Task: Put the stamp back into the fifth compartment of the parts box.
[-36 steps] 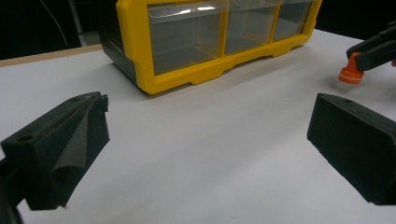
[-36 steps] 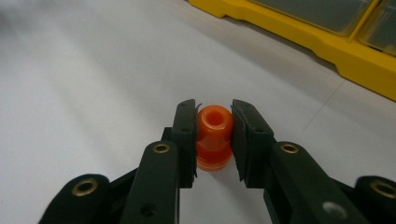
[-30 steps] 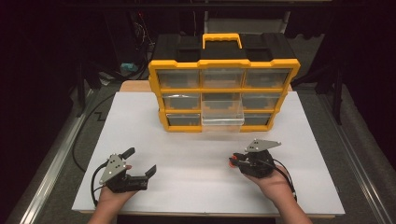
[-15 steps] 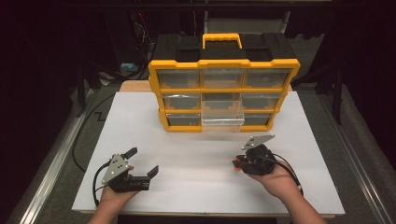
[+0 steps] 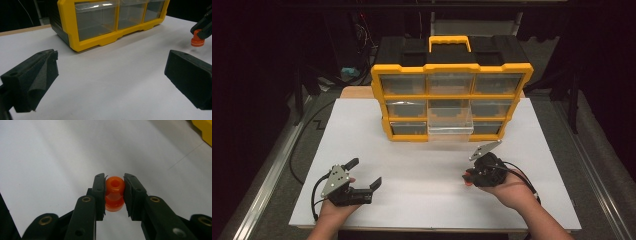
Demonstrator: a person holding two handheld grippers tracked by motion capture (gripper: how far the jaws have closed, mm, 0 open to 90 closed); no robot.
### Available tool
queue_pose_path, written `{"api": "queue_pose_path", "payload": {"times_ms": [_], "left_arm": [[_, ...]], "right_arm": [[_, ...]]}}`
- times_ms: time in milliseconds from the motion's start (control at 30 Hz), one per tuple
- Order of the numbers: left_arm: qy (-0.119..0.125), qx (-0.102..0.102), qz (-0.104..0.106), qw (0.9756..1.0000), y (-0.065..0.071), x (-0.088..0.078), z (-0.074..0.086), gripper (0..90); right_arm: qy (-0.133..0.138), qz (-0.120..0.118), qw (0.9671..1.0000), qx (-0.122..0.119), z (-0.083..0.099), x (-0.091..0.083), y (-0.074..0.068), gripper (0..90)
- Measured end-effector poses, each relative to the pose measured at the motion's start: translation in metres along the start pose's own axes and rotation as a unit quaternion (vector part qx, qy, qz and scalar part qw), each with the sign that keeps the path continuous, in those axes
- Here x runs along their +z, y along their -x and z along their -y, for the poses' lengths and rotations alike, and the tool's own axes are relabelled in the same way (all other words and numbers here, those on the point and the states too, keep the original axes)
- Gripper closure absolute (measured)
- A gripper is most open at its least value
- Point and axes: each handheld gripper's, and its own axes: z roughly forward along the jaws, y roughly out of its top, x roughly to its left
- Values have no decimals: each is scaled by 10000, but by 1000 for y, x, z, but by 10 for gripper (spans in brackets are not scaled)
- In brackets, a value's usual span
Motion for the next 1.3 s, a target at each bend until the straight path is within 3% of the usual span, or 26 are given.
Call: {"api": "queue_pose_path", "payload": {"times_ms": [167, 433, 700, 1300], "left_arm": [[9, -5, 45, 10000, 0, 0, 0, 3], [-2, 20, 51, 10000, 0, 0, 0, 3], [0, 29, 99, 9999, 0, 0, 1, 3], [20, 58, 124, 9999, 0, 0, 1, 3]], "right_arm": [[-302, -40, 9995, -84, -2, 0, 1, 737], [-575, -163, 9980, -186, -6, -4, 3, 737], [-702, -295, 9967, -274, -10, -10, 3, 736], [-838, -434, 9949, -354, -34, -43, 10, 736]]}}
